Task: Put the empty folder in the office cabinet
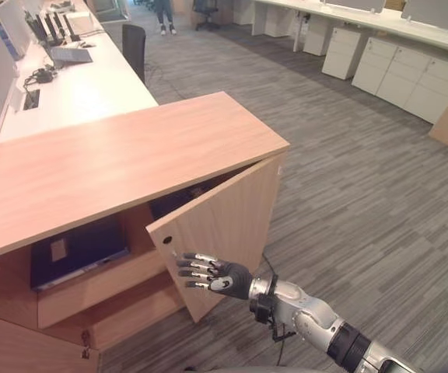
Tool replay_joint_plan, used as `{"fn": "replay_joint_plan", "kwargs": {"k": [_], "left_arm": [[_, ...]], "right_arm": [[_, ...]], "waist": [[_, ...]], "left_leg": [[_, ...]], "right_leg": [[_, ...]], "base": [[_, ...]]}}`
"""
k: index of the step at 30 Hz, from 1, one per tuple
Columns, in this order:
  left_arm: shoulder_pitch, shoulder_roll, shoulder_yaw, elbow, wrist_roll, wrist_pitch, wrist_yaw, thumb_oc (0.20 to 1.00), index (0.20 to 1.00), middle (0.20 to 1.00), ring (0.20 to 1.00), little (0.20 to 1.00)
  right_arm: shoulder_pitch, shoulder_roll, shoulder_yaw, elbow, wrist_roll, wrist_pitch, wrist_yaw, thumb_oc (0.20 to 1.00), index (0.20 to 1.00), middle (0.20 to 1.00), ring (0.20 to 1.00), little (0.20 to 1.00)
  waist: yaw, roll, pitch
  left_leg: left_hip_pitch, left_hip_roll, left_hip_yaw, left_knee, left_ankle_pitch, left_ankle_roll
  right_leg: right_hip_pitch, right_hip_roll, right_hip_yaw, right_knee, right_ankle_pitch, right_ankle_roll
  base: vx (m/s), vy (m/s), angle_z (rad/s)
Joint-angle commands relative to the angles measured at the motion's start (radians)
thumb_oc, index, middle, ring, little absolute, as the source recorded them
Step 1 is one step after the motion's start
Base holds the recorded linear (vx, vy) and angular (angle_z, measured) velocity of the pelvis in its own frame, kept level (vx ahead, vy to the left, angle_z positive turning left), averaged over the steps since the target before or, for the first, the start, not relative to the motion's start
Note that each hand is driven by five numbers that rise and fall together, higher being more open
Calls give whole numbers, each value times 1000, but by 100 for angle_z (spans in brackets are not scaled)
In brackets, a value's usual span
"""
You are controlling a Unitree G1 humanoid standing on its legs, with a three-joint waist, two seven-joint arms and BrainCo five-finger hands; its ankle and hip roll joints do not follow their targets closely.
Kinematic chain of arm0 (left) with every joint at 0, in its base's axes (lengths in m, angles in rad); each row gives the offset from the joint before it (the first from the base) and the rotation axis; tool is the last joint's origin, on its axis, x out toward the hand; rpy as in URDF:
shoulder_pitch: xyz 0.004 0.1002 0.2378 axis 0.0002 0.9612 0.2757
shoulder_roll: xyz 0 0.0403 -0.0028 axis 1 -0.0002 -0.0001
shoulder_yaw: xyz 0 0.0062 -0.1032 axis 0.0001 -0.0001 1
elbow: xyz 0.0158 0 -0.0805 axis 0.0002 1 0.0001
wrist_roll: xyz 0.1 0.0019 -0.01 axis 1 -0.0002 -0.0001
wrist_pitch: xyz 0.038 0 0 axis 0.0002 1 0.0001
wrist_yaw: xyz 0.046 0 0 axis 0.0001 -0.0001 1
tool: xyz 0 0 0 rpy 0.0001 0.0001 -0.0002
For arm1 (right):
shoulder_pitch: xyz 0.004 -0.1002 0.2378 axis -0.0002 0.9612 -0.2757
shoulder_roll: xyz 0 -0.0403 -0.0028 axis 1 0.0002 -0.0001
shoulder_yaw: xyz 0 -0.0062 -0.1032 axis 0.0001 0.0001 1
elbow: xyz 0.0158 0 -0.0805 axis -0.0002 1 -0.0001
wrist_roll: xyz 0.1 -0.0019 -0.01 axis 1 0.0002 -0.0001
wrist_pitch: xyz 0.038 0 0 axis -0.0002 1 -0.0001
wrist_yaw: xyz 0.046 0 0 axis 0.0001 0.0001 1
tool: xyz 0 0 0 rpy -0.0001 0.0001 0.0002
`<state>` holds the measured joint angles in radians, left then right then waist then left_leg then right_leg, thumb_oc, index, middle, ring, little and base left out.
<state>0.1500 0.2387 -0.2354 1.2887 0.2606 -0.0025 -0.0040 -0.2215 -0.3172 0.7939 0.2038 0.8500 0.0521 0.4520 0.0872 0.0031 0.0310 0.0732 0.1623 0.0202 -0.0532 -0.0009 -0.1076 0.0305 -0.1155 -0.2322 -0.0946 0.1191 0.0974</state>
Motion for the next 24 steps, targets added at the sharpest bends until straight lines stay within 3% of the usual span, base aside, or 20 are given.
{"fn": "replay_joint_plan", "kwargs": {"k": [1, 11, 17, 18, 19, 20, 21, 22, 24], "left_arm": [[-49, 38, -13, 52, -14, -7, 28, 1000, 1000, 1000, 1000, 1000], [-70, 58, 21, 80, -89, -17, 26, 1000, 1000, 1000, 1000, 1000], [-73, 60, 53, 81, -173, -16, 34, 1000, 1000, 1000, 1000, 1000], [-80, 47, 50, 78, -200, -13, 43, 1000, 1000, 1000, 1000, 1000], [-80, 48, 50, 78, -200, -13, 43, 1000, 1000, 1000, 1000, 1000], [-79, 41, 52, 80, -212, -10, 43, 1000, 1000, 1000, 1000, 1000], [-71, 33, 67, 94, -233, -1, 41, 1000, 1000, 1000, 1000, 1000], [-71, 34, 66, 94, -233, -1, 41, 1000, 1000, 1000, 1000, 1000], [-60, 18, 98, 122, -261, 3, 46, 1000, 1000, 1000, 1000, 1000]], "right_arm": [[-53, 58, 35, 7, 70, -63, -5, 1000, 1000, 1000, 1000, 1000], [-68, 48, 53, 127, -71, -56, -33, 1000, 1000, 1000, 1000, 1000], [-38, 80, -8, 409, -293, -75, -133, 1000, 1000, 1000, 1000, 1000], [-28, 101, -64, 537, -357, -84, -188, 1000, 1000, 1000, 1000, 1000], [-29, 102, -64, 539, -358, -85, -188, 1000, 1000, 1000, 1000, 1000], [-24, 117, -93, 623, -395, -81, -222, 1000, 1000, 1000, 1000, 1000], [-19, 137, -148, 760, -456, -68, -271, 1000, 1000, 1000, 1000, 1000], [-20, 138, -148, 762, -457, -69, -271, 1000, 1000, 1000, 1000, 1000], [-16, 137, -265, 902, -503, -59, -327, 1000, 1000, 1000, 1000, 1000]], "waist": [[5, -51, 18], [68, -57, 52], [103, -51, 93], [108, -47, 119], [108, -48, 118], [109, -45, 123], [113, -42, 118], [114, -42, 119], [103, -38, 105]], "left_leg": [[-38, -46, 22, 41, -21, 40], [-106, -31, -83, 72, 16, 13], [-164, -21, -130, 134, 34, -5], [-222, -15, -92, 181, 51, -8], [-225, -15, -92, 183, 50, -8], [-241, -8, -45, 203, 53, -4], [-230, 9, 17, 249, 1, -4], [-230, 10, 18, 252, -2, -5], [-193, 24, 75, 271, -50, 8]], "right_leg": [[11, 38, 17, 32, -144, -19], [20, 53, -69, 31, -165, -39], [31, 61, -128, 26, -173, -51], [27, 51, -169, 24, -176, -53], [27, 51, -169, 24, -176, -53], [21, 45, -188, 22, -174, -54], [29, 43, -205, 12, -183, -51], [29, 44, -204, 12, -184, -51], [24, 25, -246, 13, -177, -49]], "base": [[-24, -78, 5], [-16, -99, 33], [-33, -112, 29], [-104, -23, 41], [-145, -20, 70], [-39, -30, 79], [-37, -30, 84], [-2, -31, 54], [-34, 39, 41]]}}
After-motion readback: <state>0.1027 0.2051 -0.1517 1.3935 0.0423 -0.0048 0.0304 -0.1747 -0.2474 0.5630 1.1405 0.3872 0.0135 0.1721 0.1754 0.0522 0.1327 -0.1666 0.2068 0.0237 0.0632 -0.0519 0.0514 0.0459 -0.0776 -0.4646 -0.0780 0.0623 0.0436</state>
